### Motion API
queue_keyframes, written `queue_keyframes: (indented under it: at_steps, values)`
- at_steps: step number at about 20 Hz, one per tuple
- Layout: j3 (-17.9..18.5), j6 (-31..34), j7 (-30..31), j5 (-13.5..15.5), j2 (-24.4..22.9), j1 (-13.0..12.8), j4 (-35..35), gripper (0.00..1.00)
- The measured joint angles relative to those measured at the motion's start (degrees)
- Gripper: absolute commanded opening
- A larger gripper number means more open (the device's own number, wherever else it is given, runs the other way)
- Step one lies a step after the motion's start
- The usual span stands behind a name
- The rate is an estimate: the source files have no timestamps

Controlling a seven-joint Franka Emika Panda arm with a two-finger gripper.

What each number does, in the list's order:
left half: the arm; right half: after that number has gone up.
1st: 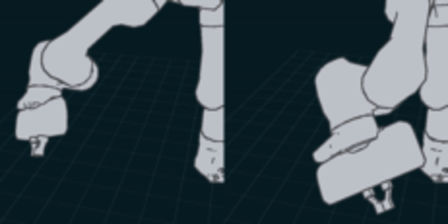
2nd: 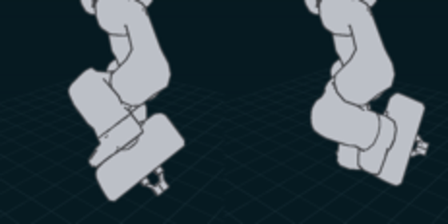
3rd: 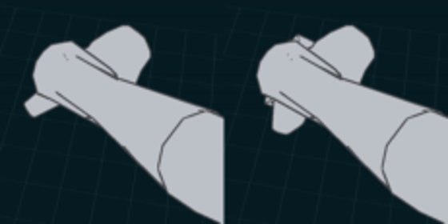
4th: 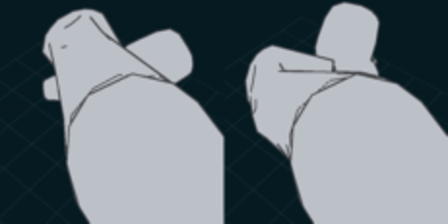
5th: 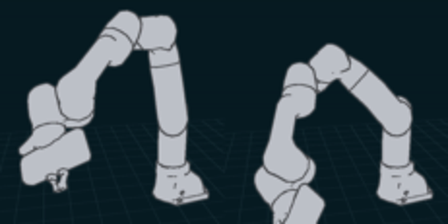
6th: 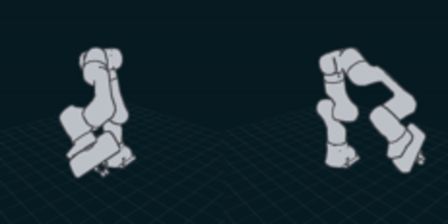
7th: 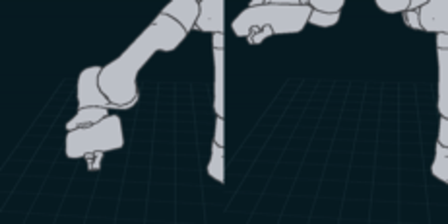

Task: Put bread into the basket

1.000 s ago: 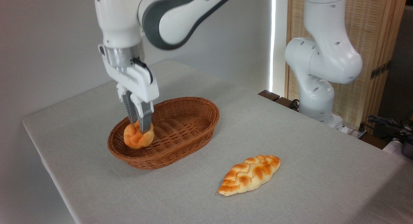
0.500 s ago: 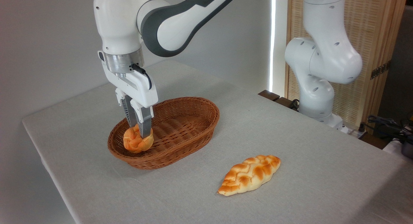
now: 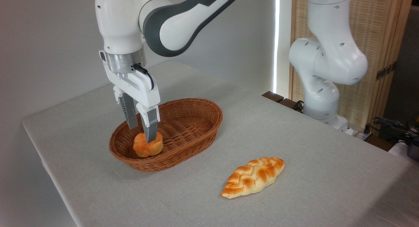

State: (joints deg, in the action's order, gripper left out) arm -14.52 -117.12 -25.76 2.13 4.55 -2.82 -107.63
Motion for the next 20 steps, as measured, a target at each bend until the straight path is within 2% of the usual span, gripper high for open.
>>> queue_keyframes:
  at_steps: [2,5,8,12,14,16,20]
  values:
    - [0.73,1.98,0.00,-0.07,-1.64,0.24,0.33,1.00]
    - [4.31,7.59,-1.88,-0.23,-5.79,0.55,1.57,1.00]
    - [8.05,14.43,-9.04,-0.23,-8.67,0.87,4.00,1.00]
    - [13.27,24.29,-18.78,-0.22,-9.15,1.00,9.78,1.00]
    - [15.78,26.73,-22.04,0.36,-9.15,1.04,11.92,1.00]
    - [16.85,27.31,-22.77,1.59,-9.14,1.05,12.93,1.00]
    - [16.21,27.36,-19.93,2.32,-8.90,0.81,13.53,1.00]
